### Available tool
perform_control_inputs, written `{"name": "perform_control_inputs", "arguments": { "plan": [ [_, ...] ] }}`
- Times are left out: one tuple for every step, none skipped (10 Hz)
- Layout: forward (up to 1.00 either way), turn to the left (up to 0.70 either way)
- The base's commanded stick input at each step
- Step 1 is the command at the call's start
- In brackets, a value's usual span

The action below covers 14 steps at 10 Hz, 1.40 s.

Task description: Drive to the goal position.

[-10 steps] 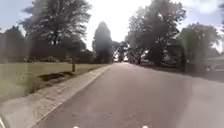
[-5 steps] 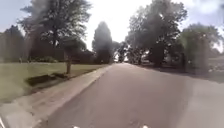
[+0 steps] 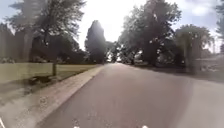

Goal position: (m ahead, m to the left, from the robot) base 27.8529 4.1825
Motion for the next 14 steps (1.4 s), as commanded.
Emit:
{"name": "perform_control_inputs", "arguments": {
  "plan": [
    [1.0,0.0],
    [1.0,0.0],
    [1.0,0.0],
    [1.0,0.0],
    [1.0,0.0],
    [1.0,0.0],
    [1.0,0.0],
    [1.0,0.0],
    [1.0,0.0],
    [1.0,0.0],
    [1.0,0.0],
    [1.0,0.0],
    [1.0,0.0],
    [1.0,0.04]
  ]
}}
